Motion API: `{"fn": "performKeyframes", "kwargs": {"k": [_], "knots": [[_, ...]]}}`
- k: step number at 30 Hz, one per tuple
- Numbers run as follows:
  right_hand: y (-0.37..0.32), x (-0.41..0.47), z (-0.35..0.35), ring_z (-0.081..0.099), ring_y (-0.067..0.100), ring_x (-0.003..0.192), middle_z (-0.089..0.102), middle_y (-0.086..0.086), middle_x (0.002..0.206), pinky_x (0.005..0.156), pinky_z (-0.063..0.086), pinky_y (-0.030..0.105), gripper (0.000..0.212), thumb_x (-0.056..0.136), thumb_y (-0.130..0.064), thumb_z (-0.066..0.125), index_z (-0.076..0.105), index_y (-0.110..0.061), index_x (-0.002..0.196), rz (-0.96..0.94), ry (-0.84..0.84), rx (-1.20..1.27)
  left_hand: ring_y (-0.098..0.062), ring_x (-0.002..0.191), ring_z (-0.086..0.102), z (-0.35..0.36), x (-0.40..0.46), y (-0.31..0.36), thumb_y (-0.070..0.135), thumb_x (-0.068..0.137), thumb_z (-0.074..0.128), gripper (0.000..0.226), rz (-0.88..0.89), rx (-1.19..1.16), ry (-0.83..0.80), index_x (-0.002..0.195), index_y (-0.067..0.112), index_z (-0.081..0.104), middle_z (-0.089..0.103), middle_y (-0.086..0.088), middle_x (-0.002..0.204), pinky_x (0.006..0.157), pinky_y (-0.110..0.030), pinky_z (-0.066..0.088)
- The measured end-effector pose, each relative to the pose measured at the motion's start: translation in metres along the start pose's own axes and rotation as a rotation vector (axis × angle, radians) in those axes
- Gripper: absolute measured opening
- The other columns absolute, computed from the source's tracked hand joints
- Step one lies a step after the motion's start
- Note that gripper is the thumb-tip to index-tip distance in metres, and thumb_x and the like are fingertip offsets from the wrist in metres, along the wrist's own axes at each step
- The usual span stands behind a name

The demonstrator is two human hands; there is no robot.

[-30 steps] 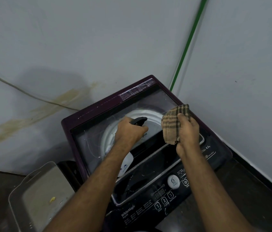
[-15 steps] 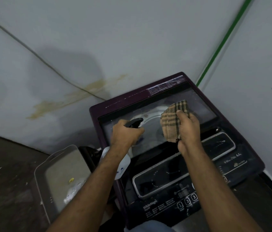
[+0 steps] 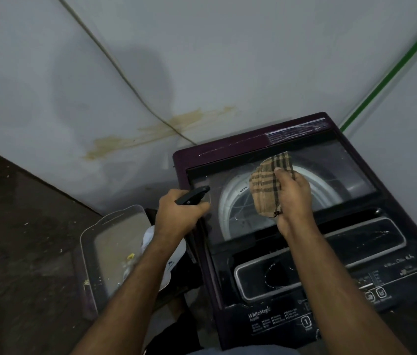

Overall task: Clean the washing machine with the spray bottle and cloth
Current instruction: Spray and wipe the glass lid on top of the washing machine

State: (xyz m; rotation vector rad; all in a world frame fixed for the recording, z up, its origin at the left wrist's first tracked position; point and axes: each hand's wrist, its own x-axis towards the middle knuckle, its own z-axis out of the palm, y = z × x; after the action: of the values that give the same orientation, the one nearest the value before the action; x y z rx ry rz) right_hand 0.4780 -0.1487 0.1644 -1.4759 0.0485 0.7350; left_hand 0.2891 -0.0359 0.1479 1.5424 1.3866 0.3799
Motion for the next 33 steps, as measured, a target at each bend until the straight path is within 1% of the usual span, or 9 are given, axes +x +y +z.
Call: {"fn": "performKeyframes", "kwargs": {"k": [5,10,15,21,23,25,27,31,33], "knots": [[0.003,-0.008,0.013,0.075,0.031,0.096,0.077,0.014,0.107,0.078,0.064,0.044,0.019,0.102,-0.018,0.057,0.067,-0.010,0.117,0.002,-0.012,-0.007,-0.017,0.055,0.060,-0.010,0.008,-0.018,0.022,0.077,0.080,0.019,0.002,-0.059,-0.060,0.071,0.005,0.072,0.064,-0.001,0.059,0.059,-0.032,0.050],[0.007,-0.013,0.021,0.075,0.031,0.097,0.076,0.015,0.108,0.072,0.064,0.037,0.020,0.102,-0.018,0.057,0.067,-0.009,0.117,-0.003,-0.018,-0.027,-0.022,0.063,0.067,-0.009,0.008,-0.035,0.030,0.075,0.077,0.027,0.004,-0.053,-0.131,0.076,0.003,0.074,0.074,-0.017,0.073,0.065,-0.037,0.054],[0.009,-0.014,0.024,0.075,0.027,0.096,0.077,0.012,0.107,0.073,0.064,0.035,0.021,0.102,-0.019,0.057,0.067,-0.009,0.117,-0.011,-0.013,-0.044,-0.023,0.059,0.068,-0.009,0.008,-0.046,0.041,0.060,0.080,0.031,-0.015,0.035,-0.128,0.068,0.012,0.073,0.070,-0.003,0.061,0.062,-0.045,0.061],[0.014,-0.013,0.022,0.076,0.025,0.094,0.077,0.011,0.105,0.076,0.064,0.039,0.021,0.102,-0.020,0.056,0.067,-0.010,0.118,-0.005,-0.008,-0.056,-0.034,0.067,0.070,-0.015,0.012,-0.060,0.047,0.062,0.077,0.041,-0.001,-0.022,-0.132,0.074,0.007,0.073,0.073,-0.023,0.078,0.071,-0.057,0.062],[0.016,-0.013,0.020,0.076,0.026,0.094,0.077,0.011,0.105,0.079,0.064,0.042,0.022,0.103,-0.020,0.056,0.067,-0.009,0.119,-0.004,-0.002,-0.055,-0.027,0.062,0.067,-0.016,0.008,-0.060,0.045,0.064,0.078,0.033,0.006,-0.014,-0.133,0.070,0.013,0.073,0.070,-0.018,0.070,0.064,-0.051,0.060],[0.016,-0.013,0.018,0.076,0.027,0.095,0.077,0.012,0.106,0.081,0.064,0.044,0.023,0.102,-0.019,0.057,0.067,-0.008,0.119,0.004,0.005,-0.043,-0.018,0.055,0.061,-0.016,0.001,-0.058,0.040,0.067,0.079,0.018,0.018,0.012,-0.139,0.060,0.026,0.071,0.064,-0.001,0.057,0.057,-0.037,0.051],[0.015,-0.013,0.016,0.076,0.029,0.097,0.077,0.013,0.107,0.083,0.063,0.046,0.023,0.102,-0.019,0.057,0.067,-0.007,0.119,0.010,0.011,-0.031,-0.013,0.049,0.055,-0.016,-0.004,-0.057,0.033,0.070,0.079,0.021,0.037,0.022,-0.156,0.054,0.030,0.066,0.058,0.008,0.052,0.054,-0.029,0.045],[0.014,-0.010,0.007,0.077,0.024,0.092,0.078,0.010,0.104,0.072,0.064,0.038,0.023,0.102,-0.019,0.057,0.067,-0.008,0.120,0.006,0.041,-0.019,-0.008,0.049,0.056,-0.009,-0.010,-0.052,0.016,0.080,0.083,0.029,0.063,0.069,-0.193,0.058,0.021,0.065,0.061,0.005,0.056,0.052,-0.025,0.045],[0.013,-0.010,0.001,0.077,0.023,0.089,0.078,0.009,0.103,0.066,0.062,0.033,0.024,0.102,-0.019,0.057,0.067,-0.008,0.121,0.006,0.053,-0.004,-0.009,0.051,0.059,-0.004,-0.014,-0.046,0.018,0.081,0.083,0.025,0.066,0.095,-0.202,0.062,0.018,0.066,0.063,0.002,0.060,0.052,-0.024,0.046]]}}
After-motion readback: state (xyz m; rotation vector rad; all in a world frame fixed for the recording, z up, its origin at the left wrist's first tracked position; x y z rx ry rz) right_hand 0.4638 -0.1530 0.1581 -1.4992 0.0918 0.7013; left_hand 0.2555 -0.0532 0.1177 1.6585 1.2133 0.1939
